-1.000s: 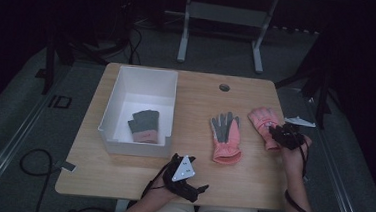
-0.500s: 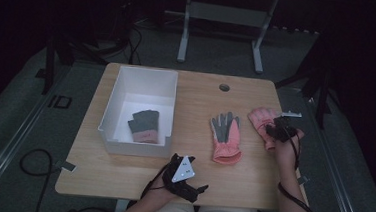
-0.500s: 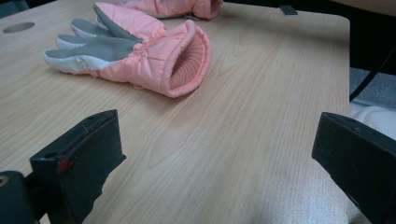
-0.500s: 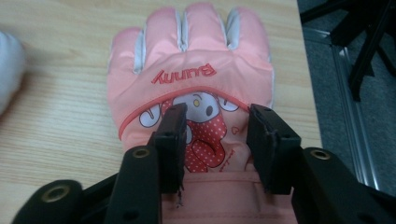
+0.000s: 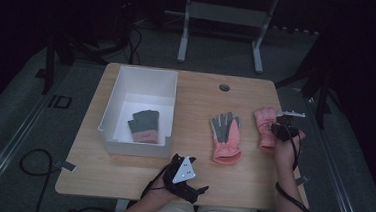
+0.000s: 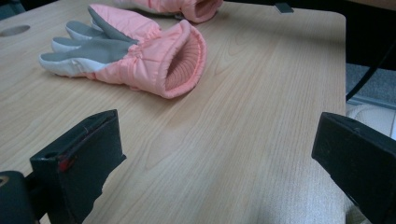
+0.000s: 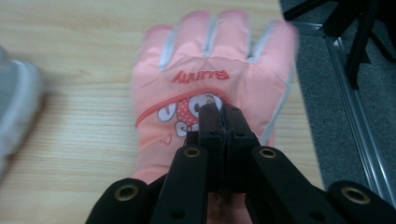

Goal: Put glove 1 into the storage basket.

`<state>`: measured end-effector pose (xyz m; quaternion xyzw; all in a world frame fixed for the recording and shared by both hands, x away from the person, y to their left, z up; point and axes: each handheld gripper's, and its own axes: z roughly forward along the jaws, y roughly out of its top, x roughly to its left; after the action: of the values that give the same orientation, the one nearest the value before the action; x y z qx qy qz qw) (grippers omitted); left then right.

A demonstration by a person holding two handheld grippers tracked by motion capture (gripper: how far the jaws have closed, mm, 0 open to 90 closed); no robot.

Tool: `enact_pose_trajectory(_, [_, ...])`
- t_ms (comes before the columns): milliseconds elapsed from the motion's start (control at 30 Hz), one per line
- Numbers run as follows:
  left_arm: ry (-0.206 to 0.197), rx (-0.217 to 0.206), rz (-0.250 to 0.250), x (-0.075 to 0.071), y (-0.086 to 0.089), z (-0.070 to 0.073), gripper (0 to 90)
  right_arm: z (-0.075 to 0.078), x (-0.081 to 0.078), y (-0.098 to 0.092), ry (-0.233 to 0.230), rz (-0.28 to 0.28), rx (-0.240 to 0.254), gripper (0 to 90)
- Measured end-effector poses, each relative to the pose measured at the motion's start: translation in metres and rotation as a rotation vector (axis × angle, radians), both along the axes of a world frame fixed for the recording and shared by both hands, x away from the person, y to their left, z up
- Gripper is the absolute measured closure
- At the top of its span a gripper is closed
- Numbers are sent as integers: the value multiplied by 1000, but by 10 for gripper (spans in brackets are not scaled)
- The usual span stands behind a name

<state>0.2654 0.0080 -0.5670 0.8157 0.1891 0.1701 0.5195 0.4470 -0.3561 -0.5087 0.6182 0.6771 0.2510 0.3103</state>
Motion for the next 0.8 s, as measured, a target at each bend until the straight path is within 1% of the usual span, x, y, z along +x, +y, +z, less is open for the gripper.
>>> enact_pose_trajectory(33, [0,-2,3,0,1,0,14,5,-5,1,-21,-11,8,885])
enact_pose_trajectory(100, [4,-2,6,0,1,0,14,14,-17,2,-37,-22,34,886])
enact_pose_trajectory(200, [-6,-10,6,-1,3,1,14,24,-33,9,-54,-7,43,886])
enact_pose_trajectory(267, [-3,-7,7,-1,3,1,14,26,-44,13,-53,0,56,886])
enact_pose_trajectory(300, [-3,-7,7,-1,3,1,14,26,-49,16,-57,0,54,886])
enact_pose_trajectory(367, [-3,-12,7,-2,3,2,14,24,-58,21,-44,5,43,886])
enact_pose_trajectory(400, [-3,-13,7,-2,3,2,14,22,-62,23,-46,8,53,886])
enact_pose_trajectory(467, [-3,-7,7,-2,2,1,14,19,-65,27,-32,17,50,886])
enact_pose_trajectory(500, [-4,-8,6,-2,2,1,14,17,-66,28,-35,14,48,886])
enact_pose_trajectory(533, [-5,-7,6,-2,2,2,14,15,-65,29,-29,8,48,886])
enact_pose_trajectory(633, [-4,-8,6,-3,2,1,14,10,-60,27,-26,-9,50,886])
enact_pose_trajectory(800, [2,-7,-1,-2,2,0,14,-7,-51,21,17,-35,75,885])
